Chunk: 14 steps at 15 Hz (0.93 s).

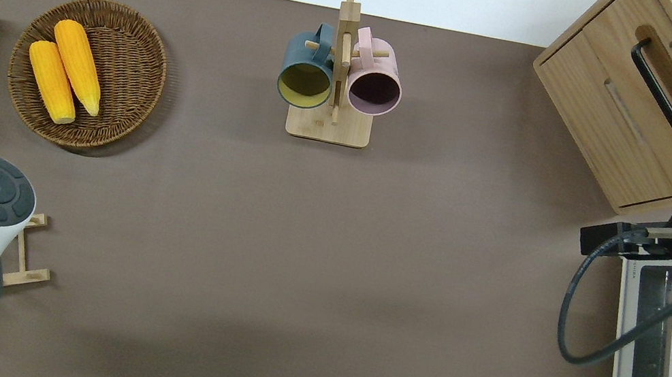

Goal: Pick gray plate from table and place it on lower plate rack with left arm

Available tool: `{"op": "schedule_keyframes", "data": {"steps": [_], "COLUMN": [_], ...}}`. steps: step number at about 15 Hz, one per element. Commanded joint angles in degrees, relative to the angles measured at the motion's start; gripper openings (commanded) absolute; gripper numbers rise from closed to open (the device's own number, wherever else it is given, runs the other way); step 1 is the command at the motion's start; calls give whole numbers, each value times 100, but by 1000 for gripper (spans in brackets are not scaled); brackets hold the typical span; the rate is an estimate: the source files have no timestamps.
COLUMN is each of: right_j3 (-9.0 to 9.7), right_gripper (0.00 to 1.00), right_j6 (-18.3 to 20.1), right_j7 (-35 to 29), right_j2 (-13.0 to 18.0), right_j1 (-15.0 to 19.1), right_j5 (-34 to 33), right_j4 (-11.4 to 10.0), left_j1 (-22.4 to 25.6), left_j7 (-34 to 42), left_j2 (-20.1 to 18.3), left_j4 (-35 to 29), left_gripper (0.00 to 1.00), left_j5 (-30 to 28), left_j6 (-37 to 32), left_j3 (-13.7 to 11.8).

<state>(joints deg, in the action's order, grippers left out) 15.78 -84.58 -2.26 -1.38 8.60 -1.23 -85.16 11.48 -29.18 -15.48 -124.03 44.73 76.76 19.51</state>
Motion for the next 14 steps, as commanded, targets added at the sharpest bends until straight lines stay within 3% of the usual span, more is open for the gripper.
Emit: {"op": "schedule_keyframes", "data": {"steps": [1, 14], "right_j3": [100, 100], "right_gripper": [983, 983], "right_j6": [82, 82], "right_j7": [-73, -73], "right_j2": [15, 15], "right_j1": [116, 107], "right_j5": [-9, -9], "right_j4": [52, 52], "left_j1": [-40, -128], "left_j7": [-237, -1379], "left_j2": [176, 809], "left_j4": [-16, -174], "left_gripper": [0, 0], "left_j5": [247, 449], "left_j6": [-56, 5], "left_j3": [9, 88]}}
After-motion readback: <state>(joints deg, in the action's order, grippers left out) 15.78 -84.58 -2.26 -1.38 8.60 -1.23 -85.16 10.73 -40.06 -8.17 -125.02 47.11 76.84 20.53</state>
